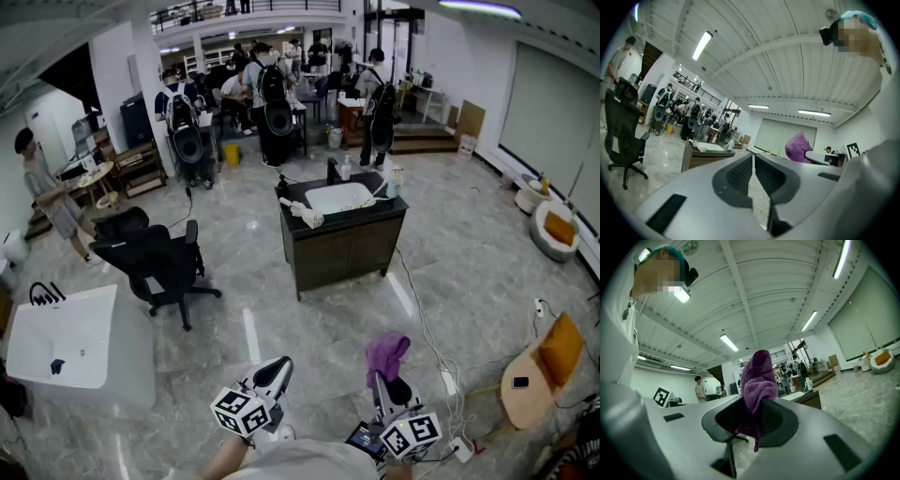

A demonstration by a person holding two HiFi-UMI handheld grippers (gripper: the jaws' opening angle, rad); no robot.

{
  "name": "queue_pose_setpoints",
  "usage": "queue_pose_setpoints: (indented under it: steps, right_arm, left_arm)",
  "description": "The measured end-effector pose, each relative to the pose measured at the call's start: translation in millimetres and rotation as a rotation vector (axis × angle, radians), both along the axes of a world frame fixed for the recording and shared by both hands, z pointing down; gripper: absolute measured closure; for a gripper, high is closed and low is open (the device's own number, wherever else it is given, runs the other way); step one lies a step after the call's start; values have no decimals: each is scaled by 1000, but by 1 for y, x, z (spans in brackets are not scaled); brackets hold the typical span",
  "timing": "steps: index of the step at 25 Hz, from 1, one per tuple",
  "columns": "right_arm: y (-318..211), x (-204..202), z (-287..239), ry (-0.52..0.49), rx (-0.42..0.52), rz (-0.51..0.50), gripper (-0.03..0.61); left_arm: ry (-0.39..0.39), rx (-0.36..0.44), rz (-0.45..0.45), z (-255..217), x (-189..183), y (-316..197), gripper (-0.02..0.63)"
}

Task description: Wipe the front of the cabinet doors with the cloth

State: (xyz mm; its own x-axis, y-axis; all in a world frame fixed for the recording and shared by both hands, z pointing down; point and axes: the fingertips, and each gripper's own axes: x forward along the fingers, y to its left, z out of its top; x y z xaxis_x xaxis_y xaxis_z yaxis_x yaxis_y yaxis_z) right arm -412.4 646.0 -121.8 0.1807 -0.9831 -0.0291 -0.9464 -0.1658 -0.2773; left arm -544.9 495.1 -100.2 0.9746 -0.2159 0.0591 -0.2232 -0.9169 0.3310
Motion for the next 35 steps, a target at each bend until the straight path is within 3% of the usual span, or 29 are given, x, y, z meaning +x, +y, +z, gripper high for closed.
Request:
queue_pose_setpoints:
  steps: [11,22,29,35]
  right_arm:
    - [43,20,10,9,-25,-5,489]
    - [35,29,20,-11,-39,-41,489]
    - [-3,65,47,-82,-94,-15,489]
    - [-74,129,32,-45,-93,39,489]
  left_arm:
    - [27,-5,-27,4,18,48,592]
    - [5,-15,16,11,50,54,592]
    - [-42,-61,-9,40,72,6,592]
    - [-21,-76,-15,39,130,-80,592]
